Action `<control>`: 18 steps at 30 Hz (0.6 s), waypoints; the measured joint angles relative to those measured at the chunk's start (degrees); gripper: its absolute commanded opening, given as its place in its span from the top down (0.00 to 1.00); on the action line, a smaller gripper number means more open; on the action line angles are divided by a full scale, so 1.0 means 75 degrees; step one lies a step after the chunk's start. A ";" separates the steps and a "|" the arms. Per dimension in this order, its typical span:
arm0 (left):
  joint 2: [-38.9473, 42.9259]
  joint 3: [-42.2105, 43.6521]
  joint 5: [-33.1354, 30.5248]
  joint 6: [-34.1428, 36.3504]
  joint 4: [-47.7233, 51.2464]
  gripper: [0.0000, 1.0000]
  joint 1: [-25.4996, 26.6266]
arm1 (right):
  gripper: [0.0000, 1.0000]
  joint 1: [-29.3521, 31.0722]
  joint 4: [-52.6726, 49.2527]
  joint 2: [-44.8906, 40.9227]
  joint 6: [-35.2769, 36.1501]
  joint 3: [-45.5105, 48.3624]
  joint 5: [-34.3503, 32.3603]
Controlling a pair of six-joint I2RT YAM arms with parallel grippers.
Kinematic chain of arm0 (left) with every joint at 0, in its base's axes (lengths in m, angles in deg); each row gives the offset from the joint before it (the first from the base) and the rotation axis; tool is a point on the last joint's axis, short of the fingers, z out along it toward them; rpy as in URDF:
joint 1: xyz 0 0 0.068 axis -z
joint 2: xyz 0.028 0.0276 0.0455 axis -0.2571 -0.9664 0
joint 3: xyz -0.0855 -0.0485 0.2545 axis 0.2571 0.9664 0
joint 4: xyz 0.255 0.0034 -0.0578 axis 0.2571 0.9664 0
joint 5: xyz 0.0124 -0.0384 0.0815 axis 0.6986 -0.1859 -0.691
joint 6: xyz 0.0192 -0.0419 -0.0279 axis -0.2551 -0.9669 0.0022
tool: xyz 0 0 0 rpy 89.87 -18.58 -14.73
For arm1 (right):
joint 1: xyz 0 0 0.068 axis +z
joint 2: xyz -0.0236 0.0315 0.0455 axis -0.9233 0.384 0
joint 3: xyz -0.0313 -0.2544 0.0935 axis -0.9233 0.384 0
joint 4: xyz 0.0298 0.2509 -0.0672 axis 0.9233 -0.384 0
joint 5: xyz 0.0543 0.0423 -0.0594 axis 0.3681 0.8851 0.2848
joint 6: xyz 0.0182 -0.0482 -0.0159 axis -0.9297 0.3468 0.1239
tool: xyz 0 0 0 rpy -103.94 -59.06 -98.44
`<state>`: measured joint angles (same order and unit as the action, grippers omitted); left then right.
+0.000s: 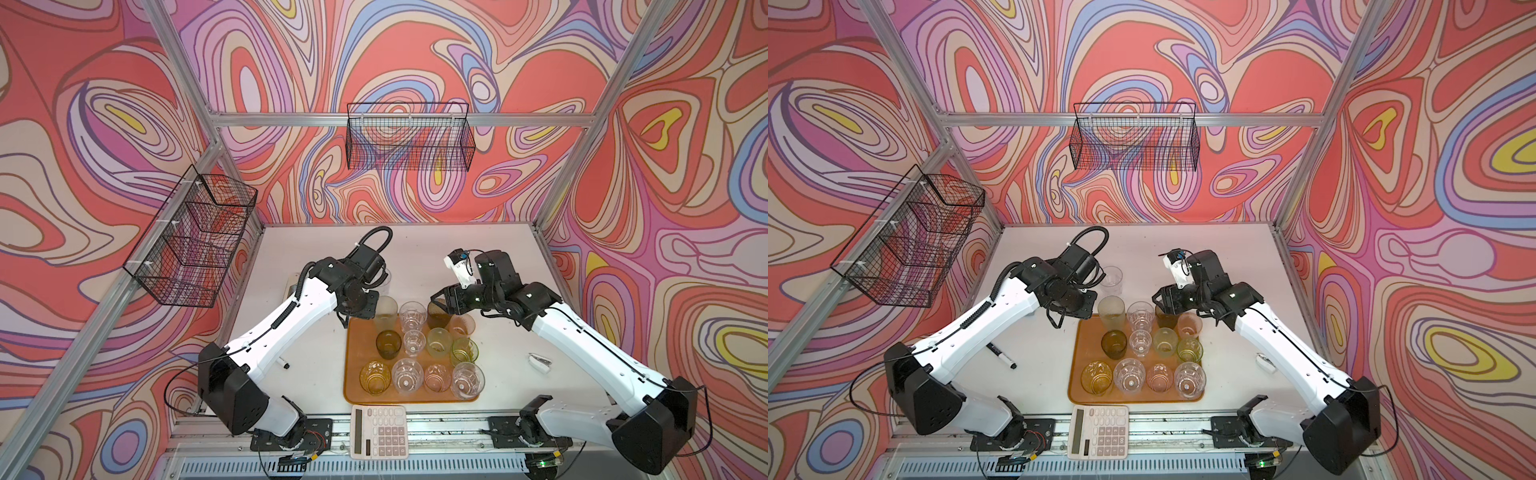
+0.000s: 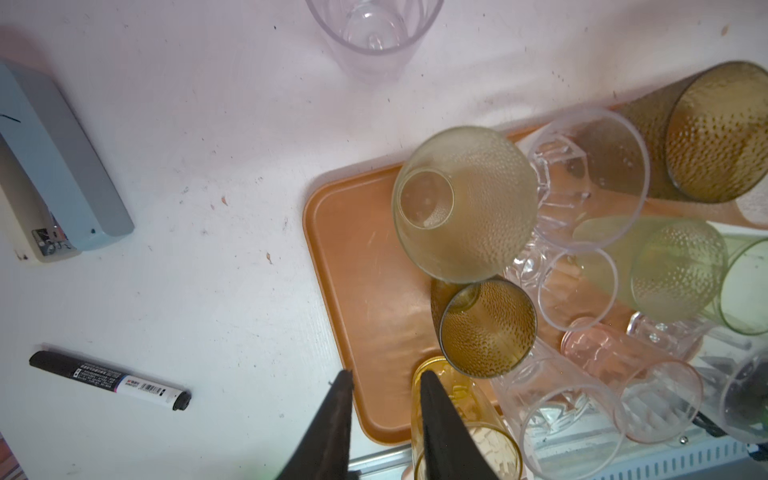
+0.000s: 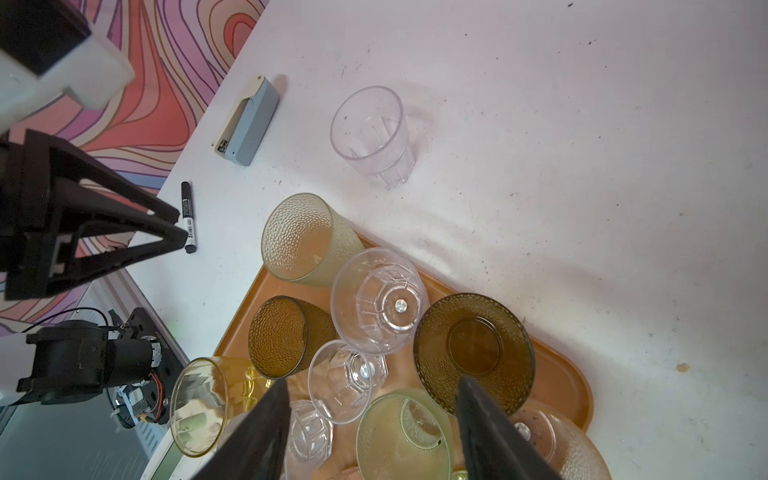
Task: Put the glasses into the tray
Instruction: 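Raise the left gripper and move it over the clear tumbler off the tray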
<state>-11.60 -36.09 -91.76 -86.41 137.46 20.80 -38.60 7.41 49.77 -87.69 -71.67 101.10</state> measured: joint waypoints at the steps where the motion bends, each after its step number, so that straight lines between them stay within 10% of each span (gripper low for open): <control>1: -0.0102 -0.0111 0.0012 0.0052 -0.0061 0.67 -0.0087 | 0.34 0.0000 -0.0038 0.0000 0.0000 -0.0029 0.0000; 18: -0.1475 -0.1303 0.0498 0.0536 -0.0807 0.63 -0.1265 | 0.34 0.0003 -0.0184 -0.0017 0.0029 -0.0099 0.0003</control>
<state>-22.66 -45.86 -88.02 -82.39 131.40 11.32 -38.58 6.03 49.63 -87.47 -72.41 101.12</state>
